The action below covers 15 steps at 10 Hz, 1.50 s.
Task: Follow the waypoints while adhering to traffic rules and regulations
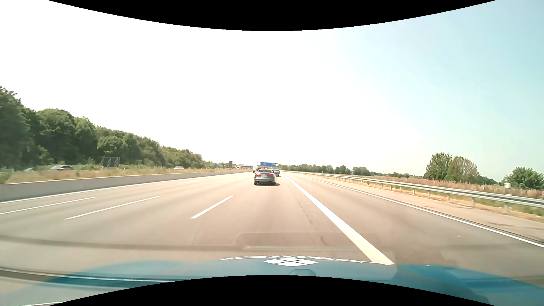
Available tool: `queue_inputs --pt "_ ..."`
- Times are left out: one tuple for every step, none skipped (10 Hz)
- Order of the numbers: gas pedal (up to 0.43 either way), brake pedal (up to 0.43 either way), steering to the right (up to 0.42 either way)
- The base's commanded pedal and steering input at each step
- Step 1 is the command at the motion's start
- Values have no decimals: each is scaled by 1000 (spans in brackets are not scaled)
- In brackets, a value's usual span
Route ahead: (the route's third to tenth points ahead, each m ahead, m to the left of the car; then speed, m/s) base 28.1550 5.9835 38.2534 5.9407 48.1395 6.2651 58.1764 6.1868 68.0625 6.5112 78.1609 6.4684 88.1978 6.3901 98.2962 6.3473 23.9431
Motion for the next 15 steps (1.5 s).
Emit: queue_inputs --pt "59 0 0" --pt "59 0 0" --pt "47 0 0" --pt "39 0 0" --pt "39 0 0" --pt "39 0 -1" --pt "39 0 -1" --pt "39 0 -1" --pt "39 0 -1" --pt "39 0 -1" --pt "39 0 -1" --pt "39 0 -2" --pt "39 0 -2" --pt "39 0 -4" --pt "39 0 -4"
